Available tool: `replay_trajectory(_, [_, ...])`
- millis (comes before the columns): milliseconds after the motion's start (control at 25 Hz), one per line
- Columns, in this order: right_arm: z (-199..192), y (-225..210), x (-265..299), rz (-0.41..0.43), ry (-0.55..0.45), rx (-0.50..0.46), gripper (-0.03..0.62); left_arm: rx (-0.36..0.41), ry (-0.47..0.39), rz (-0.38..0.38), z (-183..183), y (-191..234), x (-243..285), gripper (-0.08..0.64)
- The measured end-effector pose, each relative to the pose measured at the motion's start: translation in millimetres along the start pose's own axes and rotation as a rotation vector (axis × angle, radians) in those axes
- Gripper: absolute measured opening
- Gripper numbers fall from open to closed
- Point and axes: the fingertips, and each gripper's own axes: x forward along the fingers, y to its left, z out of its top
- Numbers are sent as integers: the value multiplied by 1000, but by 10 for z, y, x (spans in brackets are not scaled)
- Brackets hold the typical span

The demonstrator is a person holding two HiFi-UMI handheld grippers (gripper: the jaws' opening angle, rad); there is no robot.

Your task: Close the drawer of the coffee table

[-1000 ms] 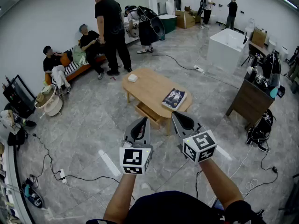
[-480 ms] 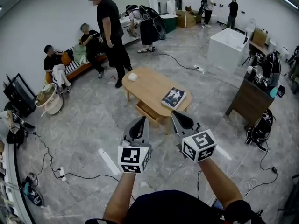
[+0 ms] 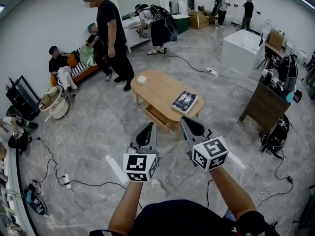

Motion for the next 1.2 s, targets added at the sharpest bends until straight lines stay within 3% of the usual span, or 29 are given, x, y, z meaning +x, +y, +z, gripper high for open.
replay_trajectory(520, [-63,34,346,20,17,-9,11,-26,-2,9,-59,303,157,2])
replay_trajectory(1200, [-157,-360,1126,-2,26,17,11,-59,13,14,-218,895,830,2])
